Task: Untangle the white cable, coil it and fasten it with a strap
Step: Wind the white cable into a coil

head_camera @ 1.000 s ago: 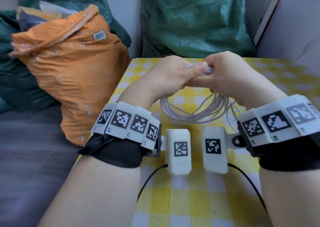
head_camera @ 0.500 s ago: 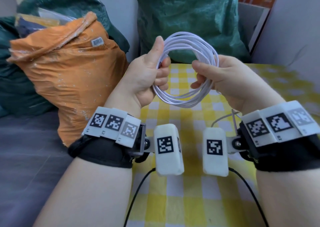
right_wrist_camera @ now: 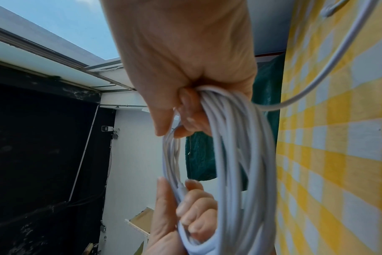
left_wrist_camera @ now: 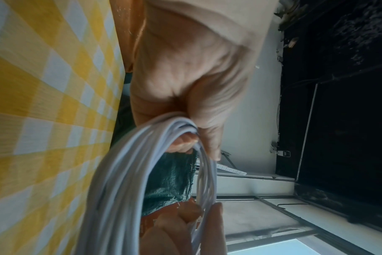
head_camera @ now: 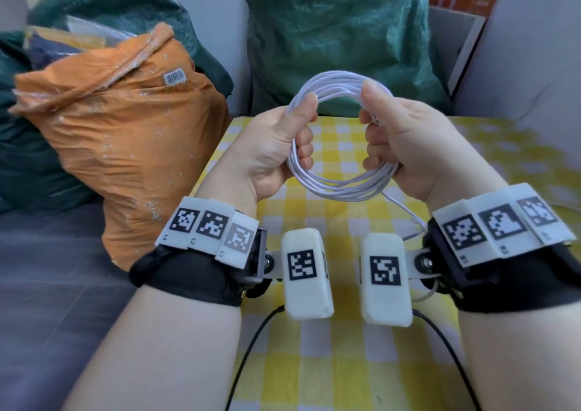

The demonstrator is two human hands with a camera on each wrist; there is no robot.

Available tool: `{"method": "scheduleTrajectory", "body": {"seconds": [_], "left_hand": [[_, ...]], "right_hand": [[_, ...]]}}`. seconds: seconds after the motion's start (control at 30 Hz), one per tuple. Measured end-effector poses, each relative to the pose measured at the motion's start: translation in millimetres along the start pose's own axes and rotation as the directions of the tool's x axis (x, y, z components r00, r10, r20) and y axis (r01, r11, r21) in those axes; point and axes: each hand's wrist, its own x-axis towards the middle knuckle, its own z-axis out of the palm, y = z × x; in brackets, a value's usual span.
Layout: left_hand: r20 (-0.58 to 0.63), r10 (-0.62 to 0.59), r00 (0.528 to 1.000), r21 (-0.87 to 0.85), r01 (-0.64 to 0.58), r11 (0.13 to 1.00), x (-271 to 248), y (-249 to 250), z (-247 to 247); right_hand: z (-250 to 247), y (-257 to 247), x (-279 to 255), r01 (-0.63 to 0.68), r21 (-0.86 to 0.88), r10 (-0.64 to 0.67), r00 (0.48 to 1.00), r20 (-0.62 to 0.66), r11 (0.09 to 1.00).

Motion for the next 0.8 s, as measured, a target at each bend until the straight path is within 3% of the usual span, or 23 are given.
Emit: {"method": "scheduleTrajectory", "body": {"seconds": [0.2,0.57,0.8], "left_hand": [[0.049,-0.055,0.997,0.042,0.053,0.998,-1.0,0.7,-2.3],[0.127,-0.118,0.985,-0.175,0.140,0.975,-0.1,-0.3,0.1],[0.159,-0.143,0.977,-0.184,0.171,0.968,0.9,-2.3,-2.3]], "right_hand": [[1.2,0.5,-0.4,-0.020,-0.041,0.018,0.999,-0.046,0.999],[0.9,-5.2,-3.0,-0.081,-0.041,0.078,0.994,-0.070,0.996],[-3.3,-1.1,0.0,-0.049,-0.027,0.047,0.996,-0.077,0.998]]}}
